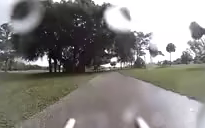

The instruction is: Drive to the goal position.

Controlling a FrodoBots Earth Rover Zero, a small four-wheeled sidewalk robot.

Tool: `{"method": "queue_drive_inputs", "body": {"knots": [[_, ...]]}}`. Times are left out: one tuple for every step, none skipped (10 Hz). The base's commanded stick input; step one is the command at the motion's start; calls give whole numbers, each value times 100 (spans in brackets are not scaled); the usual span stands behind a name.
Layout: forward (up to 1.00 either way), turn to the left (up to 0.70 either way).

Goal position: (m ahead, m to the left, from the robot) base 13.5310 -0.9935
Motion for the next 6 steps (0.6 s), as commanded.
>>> {"method": "queue_drive_inputs", "body": {"knots": [[85,0],[85,0],[85,-5],[85,-34],[85,-31],[85,-8]]}}
